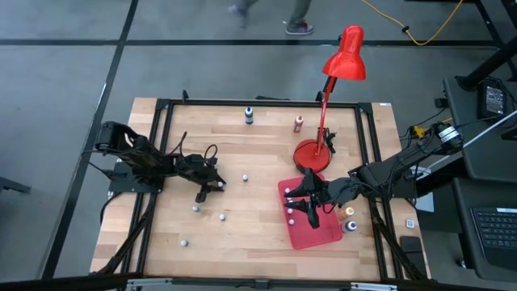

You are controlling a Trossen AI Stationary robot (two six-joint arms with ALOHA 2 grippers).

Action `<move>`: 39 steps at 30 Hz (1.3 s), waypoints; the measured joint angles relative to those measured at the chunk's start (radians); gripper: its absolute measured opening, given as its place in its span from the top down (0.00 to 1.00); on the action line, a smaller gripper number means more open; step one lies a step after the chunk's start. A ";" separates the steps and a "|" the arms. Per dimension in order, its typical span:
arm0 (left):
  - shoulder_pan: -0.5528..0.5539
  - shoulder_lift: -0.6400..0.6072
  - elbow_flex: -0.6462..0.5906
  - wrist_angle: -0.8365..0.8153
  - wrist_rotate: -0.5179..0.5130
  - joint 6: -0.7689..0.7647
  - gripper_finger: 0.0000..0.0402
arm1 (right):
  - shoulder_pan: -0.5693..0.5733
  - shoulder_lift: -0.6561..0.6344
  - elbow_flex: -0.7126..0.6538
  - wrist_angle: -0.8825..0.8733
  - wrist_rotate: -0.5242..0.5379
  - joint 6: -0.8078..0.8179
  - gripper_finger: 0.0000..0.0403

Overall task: Pick & Place food coloring
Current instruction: Put the small blue food coloring bottle into the red bin

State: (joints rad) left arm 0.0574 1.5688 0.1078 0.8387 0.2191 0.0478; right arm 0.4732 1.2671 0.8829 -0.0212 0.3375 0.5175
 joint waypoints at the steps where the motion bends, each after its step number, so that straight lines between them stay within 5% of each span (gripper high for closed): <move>1: 0.000 0.000 0.000 -0.001 0.000 -0.004 0.63 | 0.000 0.000 0.000 0.000 0.000 0.000 0.64; 10: -0.005 -0.001 -0.035 0.016 -0.004 -0.032 0.59 | 0.000 0.000 0.000 -0.004 0.000 -0.001 0.64; 39: -0.019 -0.001 -0.035 0.001 -0.025 -0.104 0.67 | 0.000 0.000 0.000 -0.008 0.001 -0.002 0.64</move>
State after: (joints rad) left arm 0.0387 1.5677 0.0727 0.8394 0.1940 -0.0562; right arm 0.4732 1.2671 0.8829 -0.0288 0.3386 0.5155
